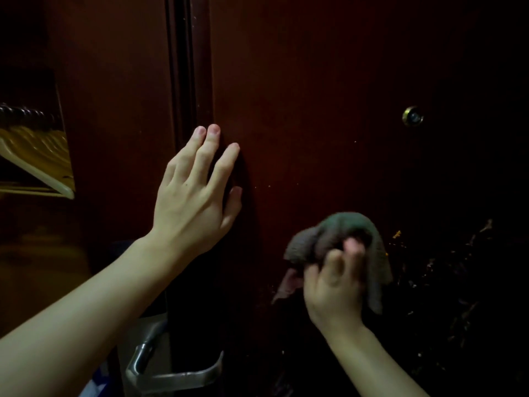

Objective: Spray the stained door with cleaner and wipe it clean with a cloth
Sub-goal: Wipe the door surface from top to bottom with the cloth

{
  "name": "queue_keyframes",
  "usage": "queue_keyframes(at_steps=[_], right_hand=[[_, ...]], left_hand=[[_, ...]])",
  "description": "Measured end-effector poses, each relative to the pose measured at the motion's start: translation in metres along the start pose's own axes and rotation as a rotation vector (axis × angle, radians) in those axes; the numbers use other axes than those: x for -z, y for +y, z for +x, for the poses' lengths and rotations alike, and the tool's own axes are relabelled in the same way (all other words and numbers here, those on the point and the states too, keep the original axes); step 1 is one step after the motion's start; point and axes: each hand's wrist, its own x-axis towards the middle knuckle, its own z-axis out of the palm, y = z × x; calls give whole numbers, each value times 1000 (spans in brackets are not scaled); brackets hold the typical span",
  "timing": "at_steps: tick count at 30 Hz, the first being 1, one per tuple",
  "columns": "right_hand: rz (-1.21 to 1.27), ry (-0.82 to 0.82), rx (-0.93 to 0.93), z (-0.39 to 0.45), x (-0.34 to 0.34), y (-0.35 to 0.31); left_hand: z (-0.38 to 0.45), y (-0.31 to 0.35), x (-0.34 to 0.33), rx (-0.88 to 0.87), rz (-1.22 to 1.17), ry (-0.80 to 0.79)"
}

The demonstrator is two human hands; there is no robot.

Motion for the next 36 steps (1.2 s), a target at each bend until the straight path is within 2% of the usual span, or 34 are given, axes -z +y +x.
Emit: queue_keyframes(at_steps=[2,3,8,11,13,15,17,19,20,24,26,30,33,36], right_hand=[[-8,21,-127,15,12,-3],[9,40,-124,26,12,-12],[128,-46,174,74,-11,-71],[232,-109,253,83,-18,-79],[174,-88,257,75,-18,-60],[30,-24,146,57,-11,-27],[-64,52,-44,42,0,-1],[-72,106,-183,42,6,1],[-45,119,-195,47,6,-7],[30,30,81,64,-7,-57],[61,5,124,66,-10,-57],[94,2,65,46,2,1],[-11,100,-50,24,20,71],[-96,122,-177,24,40,114]], left_hand=[[1,8,-1,39,-3,0],[2,10,-1,50,0,1],[3,8,-2,21,22,20],[2,5,-2,6,23,15],[2,3,0,-11,34,16],[2,3,1,-8,42,11],[3,6,1,17,38,-5],[6,15,0,36,30,-9],[8,20,0,27,29,-2],[17,42,0,-72,-65,56],[22,51,-2,-103,-110,45],[22,68,-7,-124,-82,-24],[23,86,-12,-141,-56,-66],[28,102,-16,-132,-45,-88]])
